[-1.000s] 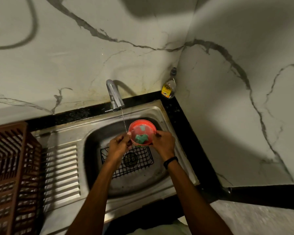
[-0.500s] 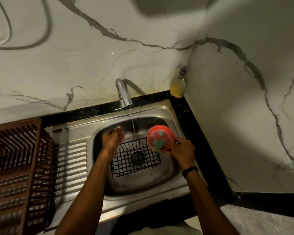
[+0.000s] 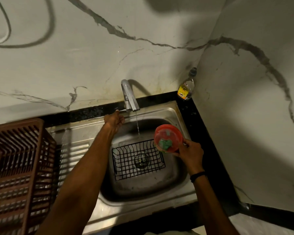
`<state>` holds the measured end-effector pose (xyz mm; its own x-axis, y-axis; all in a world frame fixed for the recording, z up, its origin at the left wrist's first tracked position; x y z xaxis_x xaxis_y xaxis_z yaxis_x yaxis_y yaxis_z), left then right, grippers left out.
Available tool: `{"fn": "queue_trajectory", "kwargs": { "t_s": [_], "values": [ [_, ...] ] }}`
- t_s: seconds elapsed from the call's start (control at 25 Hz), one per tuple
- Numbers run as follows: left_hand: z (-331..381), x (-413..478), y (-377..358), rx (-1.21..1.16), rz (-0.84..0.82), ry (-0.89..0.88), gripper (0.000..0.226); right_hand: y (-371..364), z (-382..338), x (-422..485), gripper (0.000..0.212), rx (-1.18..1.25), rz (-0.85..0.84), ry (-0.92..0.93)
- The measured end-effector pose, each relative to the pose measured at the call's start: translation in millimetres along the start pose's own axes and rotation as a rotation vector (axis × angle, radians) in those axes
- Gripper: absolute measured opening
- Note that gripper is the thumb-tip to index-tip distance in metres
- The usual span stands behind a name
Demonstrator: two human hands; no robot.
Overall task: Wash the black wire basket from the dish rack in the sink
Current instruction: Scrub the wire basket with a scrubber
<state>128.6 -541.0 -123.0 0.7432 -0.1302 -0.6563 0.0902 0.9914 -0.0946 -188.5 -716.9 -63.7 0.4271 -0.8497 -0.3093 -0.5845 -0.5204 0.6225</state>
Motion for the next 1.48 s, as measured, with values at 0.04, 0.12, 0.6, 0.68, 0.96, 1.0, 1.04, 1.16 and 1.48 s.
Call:
{"fn": "queue_trajectory", "kwargs": {
  "t_s": [0.04, 0.12, 0.6, 0.68, 0.96, 1.0, 1.04, 1.16, 1.48],
  "values": [
    [0, 4, -1, 0.0, 0.001, 0.0, 0.023, 1, 4, 3, 0.022, 0.019, -0.005, -0.022],
    [-1, 11, -2, 0.004, -0.003, 0.004, 0.023, 8, 10, 7, 0.021, 0.071, 0.009, -0.047],
    [-3, 23, -4, 0.002, 0.039, -0.017, 0.012, 47, 48, 33, 0.026, 0.12, 0.141, -0.139],
    [-2, 22, -5, 0.002, 0.05, -0.024, 0.012, 46, 57, 38, 0.033, 0.163, 0.138, -0.198],
    [-1, 24, -3, -0.017, 0.049, -0.024, 0.016, 45, 67, 46, 0.017, 0.256, 0.13, -0.281],
    [-1, 24, -4, -0.024, 0.049, -0.028, 0.017, 44, 68, 46, 0.012, 0.261, 0.132, -0.293],
    [0, 23, -4, -0.026, 0.05, -0.028, 0.019, 44, 69, 46, 0.011, 0.258, 0.139, -0.296],
    [0, 22, -5, -0.025, 0.046, -0.032, 0.017, 43, 69, 45, 0.025, 0.231, 0.148, -0.293],
    [0, 23, -5, -0.024, 0.031, -0.038, 0.013, 40, 76, 46, 0.023, 0.184, 0.152, -0.275]
  ]
}}
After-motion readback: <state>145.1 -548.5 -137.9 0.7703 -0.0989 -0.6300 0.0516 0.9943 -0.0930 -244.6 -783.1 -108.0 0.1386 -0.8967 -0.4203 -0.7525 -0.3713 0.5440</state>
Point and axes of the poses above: each hand's wrist, its own x-axis towards the middle knuckle, its own y-axis out of the back of the hand, z = x × y, the point moved 7 cm from there along x, towards the middle knuckle, and after that the axes turned 2 degrees about -x, right-handed, at the moved point
